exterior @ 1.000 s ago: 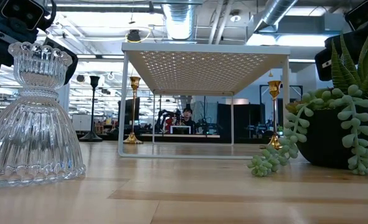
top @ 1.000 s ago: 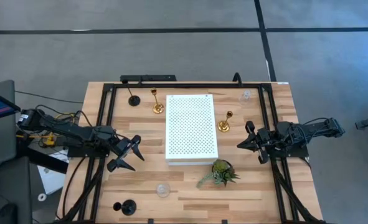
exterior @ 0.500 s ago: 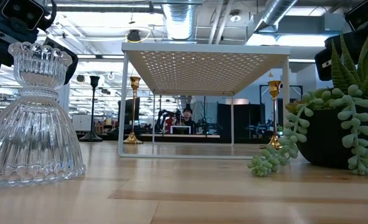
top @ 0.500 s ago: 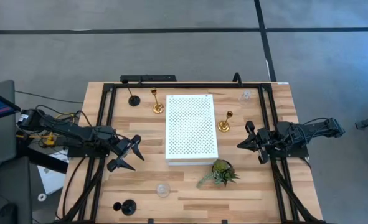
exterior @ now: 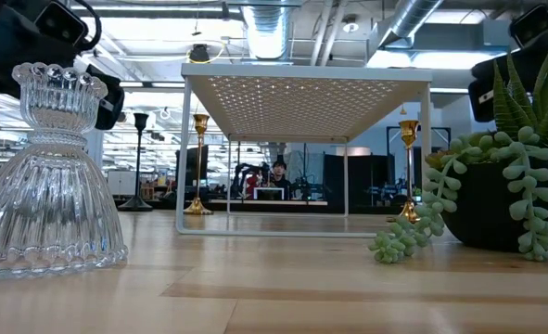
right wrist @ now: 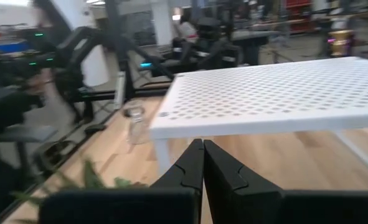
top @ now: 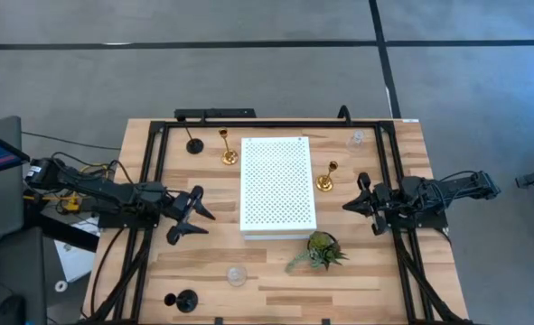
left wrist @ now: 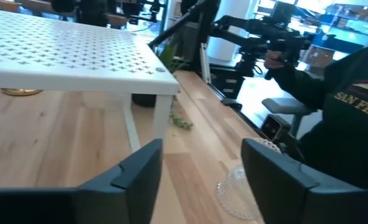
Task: Pick & Place candle stick holders
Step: Put the top black candle holder on the shelf
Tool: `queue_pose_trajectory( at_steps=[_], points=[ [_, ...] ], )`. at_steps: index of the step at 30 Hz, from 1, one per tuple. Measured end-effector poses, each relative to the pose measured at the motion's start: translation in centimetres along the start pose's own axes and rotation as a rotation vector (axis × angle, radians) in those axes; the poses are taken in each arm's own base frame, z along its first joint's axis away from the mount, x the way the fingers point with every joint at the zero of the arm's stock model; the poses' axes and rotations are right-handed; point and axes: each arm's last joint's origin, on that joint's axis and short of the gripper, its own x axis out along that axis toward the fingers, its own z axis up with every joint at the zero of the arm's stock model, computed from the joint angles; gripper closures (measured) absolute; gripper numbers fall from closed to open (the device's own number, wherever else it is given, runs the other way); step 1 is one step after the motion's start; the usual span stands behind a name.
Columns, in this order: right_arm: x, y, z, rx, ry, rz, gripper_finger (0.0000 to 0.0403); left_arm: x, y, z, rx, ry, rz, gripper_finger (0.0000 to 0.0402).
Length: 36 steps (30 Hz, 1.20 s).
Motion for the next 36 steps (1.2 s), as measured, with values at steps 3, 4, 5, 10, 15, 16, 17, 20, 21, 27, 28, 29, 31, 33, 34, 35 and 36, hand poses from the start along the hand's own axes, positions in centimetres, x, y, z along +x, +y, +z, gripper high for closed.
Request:
queue_pose_trajectory(
  at_steps=[3, 4, 5, 10, 15, 16, 17, 20, 21, 27, 28, 29, 31, 33, 34, 35, 36],
  points=[
    [0.0, -0.1, 0.0, 0.000, -0.007, -0.040, 0.0402, 0.0, 0.1, 0.0, 0.000, -0.004, 0.034, 0.0237],
    [0.0, -0.1, 0.0, 0.000, -0.007, -0.042, 0.0402, 0.0, 0.1, 0.0, 0.000, -0.007, 0.052, 0.0252],
    [0.0, -0.1, 0.0, 0.000, -0.007, -0.042, 0.0402, 0.0, 0.2, 0.0, 0.002, -0.010, 0.075, 0.0268],
    [0.0, -0.1, 0.0, 0.002, -0.007, -0.040, 0.0402, 0.0, 0.5, 0.0, 0.008, -0.012, 0.154, 0.0333],
    [0.0, -0.1, 0.0, 0.002, -0.006, -0.040, 0.0402, 0.0, 0.5, 0.0, 0.009, -0.013, 0.157, 0.0371],
    [0.0, -0.1, 0.0, 0.001, -0.007, -0.041, 0.0402, 0.0, 0.5, 0.0, 0.010, -0.012, 0.157, 0.0375],
    [0.0, -0.1, 0.0, 0.001, -0.006, -0.040, 0.0402, 0.0, 0.5, 0.0, 0.010, -0.013, 0.157, 0.0378],
    [0.0, -0.1, 0.0, 0.001, -0.006, -0.040, 0.0402, 0.0, 0.5, 0.0, 0.004, -0.013, 0.157, 0.0384],
    [0.0, -0.1, 0.0, 0.001, -0.006, -0.040, 0.0402, 0.0, 0.5, 0.0, 0.004, -0.014, 0.157, 0.0384],
    [0.0, -0.1, 0.0, 0.001, -0.006, -0.040, 0.0402, 0.0, 0.5, 0.0, -0.001, -0.016, 0.156, 0.0382],
    [0.0, -0.1, 0.0, 0.001, -0.006, -0.040, 0.0402, 0.0, 0.5, 0.0, -0.001, -0.018, 0.156, 0.0383],
    [0.0, -0.1, 0.0, 0.001, -0.006, -0.040, 0.0402, 0.0, 0.5, 0.1, 0.000, -0.022, 0.161, 0.0383],
    [0.0, -0.1, 0.0, -0.001, -0.006, -0.041, 0.0402, -0.1, 0.6, 0.1, 0.001, -0.031, 0.196, 0.0385],
    [0.0, -0.2, 0.1, -0.001, -0.010, -0.061, 0.0402, -0.1, 0.8, 0.2, 0.002, -0.044, 0.267, 0.0389],
    [0.0, -0.2, 0.1, -0.001, -0.014, -0.084, 0.0402, -0.1, 0.9, 0.2, 0.004, -0.050, 0.307, 0.0392],
    [0.0, -0.3, 0.1, 0.000, -0.019, -0.113, 0.0402, -0.2, 1.0, 0.2, 0.006, -0.054, 0.341, 0.0395],
    [0.0, -0.4, 0.1, -0.004, -0.023, -0.141, 0.0402, -0.2, 1.0, 0.2, 0.017, -0.055, 0.366, 0.0396]
  ],
)
